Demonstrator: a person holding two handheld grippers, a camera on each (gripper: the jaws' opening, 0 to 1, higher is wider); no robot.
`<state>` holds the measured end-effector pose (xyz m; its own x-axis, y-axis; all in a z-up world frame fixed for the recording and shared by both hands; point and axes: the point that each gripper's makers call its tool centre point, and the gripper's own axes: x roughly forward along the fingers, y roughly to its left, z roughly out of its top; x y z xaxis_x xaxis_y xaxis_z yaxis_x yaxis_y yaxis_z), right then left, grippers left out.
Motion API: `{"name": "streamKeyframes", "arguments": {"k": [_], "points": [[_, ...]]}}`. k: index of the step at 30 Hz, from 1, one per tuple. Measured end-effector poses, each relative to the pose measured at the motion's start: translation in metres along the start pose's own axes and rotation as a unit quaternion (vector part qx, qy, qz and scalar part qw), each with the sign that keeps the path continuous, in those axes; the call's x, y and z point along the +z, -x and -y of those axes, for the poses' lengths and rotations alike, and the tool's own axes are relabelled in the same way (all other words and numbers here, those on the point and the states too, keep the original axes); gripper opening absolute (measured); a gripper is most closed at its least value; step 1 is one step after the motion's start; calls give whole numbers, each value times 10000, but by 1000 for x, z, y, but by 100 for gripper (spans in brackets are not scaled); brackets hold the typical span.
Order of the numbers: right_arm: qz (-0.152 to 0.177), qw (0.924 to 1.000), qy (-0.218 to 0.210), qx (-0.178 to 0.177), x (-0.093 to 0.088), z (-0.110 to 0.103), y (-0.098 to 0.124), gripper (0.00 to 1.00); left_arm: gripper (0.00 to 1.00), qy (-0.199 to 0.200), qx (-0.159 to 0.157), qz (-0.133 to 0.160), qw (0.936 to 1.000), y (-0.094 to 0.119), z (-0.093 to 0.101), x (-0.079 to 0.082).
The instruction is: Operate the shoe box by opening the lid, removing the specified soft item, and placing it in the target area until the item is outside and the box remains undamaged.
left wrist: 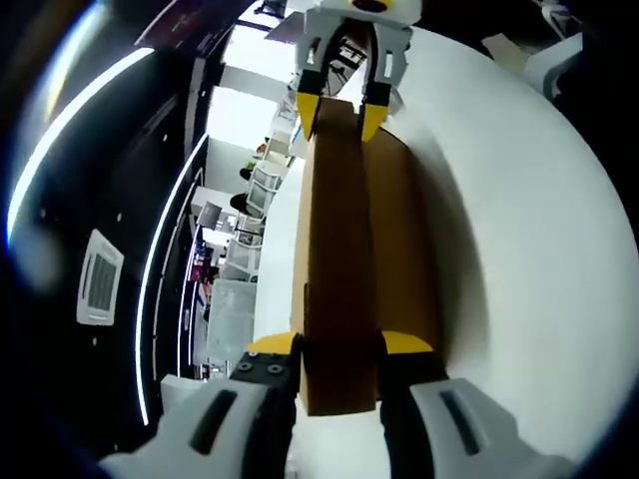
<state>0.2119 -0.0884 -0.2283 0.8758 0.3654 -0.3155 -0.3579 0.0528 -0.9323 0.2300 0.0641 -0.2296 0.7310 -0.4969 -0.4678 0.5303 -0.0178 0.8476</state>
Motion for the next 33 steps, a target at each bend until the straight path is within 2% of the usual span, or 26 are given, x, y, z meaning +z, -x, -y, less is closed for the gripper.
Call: {"name": "streamKeyframes", "arguments": {"k": [11, 15, 16, 17, 20, 33], "points": [[18, 9999, -16, -149, 2, 0, 3, 29, 30, -44, 132, 30, 9999, 1, 3, 0], [8, 10000, -29, -34, 3, 0, 5, 29, 30, -59, 115, 11, 9999, 3, 3, 1], [47, 9998, 11, 176, 3, -5, 3, 29, 30, -75, 87, 11, 9999, 2, 4, 0], [61, 9996, -199, 181, 2, -6, 3, 29, 30, -71, 51, 14, 10000, 2, 6, 0], [72, 9996, -175, 212, 2, -7, 3, 29, 30, -86, 14, 26, 10000, 1, 8, -1], [60, 10000, -68, 8, 1, -14, 2, 29, 30, -156, 163, 20, 9997, 0, 15, -2]]}}
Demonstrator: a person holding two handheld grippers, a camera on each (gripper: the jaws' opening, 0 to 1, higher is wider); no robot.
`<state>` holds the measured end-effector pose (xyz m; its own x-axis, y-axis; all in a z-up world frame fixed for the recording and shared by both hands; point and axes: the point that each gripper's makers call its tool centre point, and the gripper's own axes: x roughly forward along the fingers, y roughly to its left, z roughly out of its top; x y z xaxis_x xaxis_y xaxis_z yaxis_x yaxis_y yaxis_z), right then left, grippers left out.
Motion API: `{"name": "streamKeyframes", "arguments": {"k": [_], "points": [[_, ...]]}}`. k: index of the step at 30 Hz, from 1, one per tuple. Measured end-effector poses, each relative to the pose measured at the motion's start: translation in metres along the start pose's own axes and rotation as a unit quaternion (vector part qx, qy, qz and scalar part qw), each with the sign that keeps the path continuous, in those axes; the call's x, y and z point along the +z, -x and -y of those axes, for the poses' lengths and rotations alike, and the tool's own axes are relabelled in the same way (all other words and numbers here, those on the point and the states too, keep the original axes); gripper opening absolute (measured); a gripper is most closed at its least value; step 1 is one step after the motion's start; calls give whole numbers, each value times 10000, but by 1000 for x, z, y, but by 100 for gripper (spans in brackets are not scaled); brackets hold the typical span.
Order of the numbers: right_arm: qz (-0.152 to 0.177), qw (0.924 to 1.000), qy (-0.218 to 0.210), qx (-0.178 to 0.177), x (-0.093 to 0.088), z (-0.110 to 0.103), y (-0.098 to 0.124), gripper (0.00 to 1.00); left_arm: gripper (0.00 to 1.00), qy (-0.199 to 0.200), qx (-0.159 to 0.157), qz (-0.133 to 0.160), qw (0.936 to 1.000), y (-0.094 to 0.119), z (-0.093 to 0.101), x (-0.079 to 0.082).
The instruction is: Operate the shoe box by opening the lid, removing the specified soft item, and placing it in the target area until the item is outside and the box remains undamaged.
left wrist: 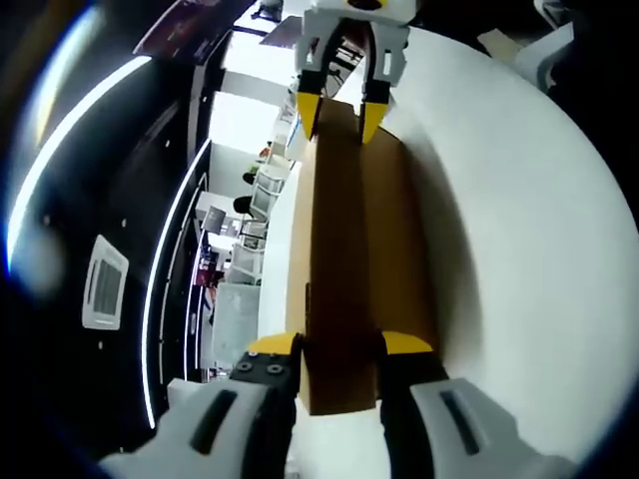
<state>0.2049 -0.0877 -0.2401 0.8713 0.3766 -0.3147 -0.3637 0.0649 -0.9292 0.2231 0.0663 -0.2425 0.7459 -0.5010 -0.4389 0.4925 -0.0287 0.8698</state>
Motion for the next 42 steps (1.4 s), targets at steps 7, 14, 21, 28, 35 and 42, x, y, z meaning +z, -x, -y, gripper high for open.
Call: {"name": "streamKeyframes", "arguments": {"k": [7, 14, 21, 28, 35, 42], "points": [[-14, 9999, 89, -69, 1, -5, 0, 29, 30, -85, 200, -50, 9998, -3, 5, -1], [-14, 9999, 155, -54, 0, -11, 0, 29, 30, -168, 367, -91, 9991, -6, 11, -2], [5, 9996, 266, -69, 0, -14, 0, 29, 30, -82, 542, -56, 9985, -6, 13, -2], [-76, 9993, 369, -67, -2, -15, -3, 30, 30, -3, 599, -23, 9982, -7, 15, -2], [-158, 9986, 488, -129, -4, -16, -5, 29, 30, 83, 640, 15, 9979, -9, 17, -2], [-140, 9982, 567, -109, -5, -20, -8, 29, 30, 229, 654, 42, 9976, -10, 20, -3]]}}
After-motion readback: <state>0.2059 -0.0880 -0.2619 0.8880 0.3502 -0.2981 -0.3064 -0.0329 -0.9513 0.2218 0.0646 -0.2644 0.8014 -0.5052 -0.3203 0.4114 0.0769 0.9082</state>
